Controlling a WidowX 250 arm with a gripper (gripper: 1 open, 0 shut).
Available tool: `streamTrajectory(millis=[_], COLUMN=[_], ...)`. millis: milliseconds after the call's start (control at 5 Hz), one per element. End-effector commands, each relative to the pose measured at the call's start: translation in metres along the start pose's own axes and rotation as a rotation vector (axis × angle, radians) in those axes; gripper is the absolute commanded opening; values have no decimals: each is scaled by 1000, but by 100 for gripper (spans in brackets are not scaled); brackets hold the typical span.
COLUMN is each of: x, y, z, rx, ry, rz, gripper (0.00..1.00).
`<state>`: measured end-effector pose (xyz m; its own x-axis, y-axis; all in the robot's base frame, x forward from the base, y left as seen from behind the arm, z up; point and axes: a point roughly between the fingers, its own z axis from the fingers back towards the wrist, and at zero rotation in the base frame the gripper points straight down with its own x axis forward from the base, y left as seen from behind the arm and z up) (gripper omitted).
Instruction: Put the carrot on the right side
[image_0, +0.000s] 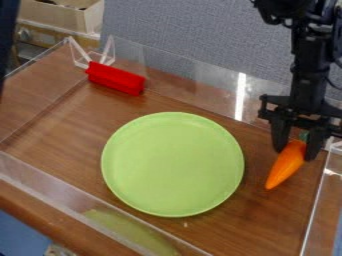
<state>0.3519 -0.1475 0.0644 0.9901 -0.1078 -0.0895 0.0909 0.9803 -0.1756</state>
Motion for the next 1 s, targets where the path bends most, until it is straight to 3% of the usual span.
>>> streamTrajectory(millis=[0, 200, 400, 600, 800], x=[-7, -18, -15, -21, -33], y=[-8, -4, -5, 3, 27], z=[47, 53, 44, 64, 96], rx=[-32, -37, -39, -37, -27], ry=[-97, -85, -71, -88, -125], rz=[-96, -169, -118, -115, -86], gripper=[0, 0, 100, 100, 100])
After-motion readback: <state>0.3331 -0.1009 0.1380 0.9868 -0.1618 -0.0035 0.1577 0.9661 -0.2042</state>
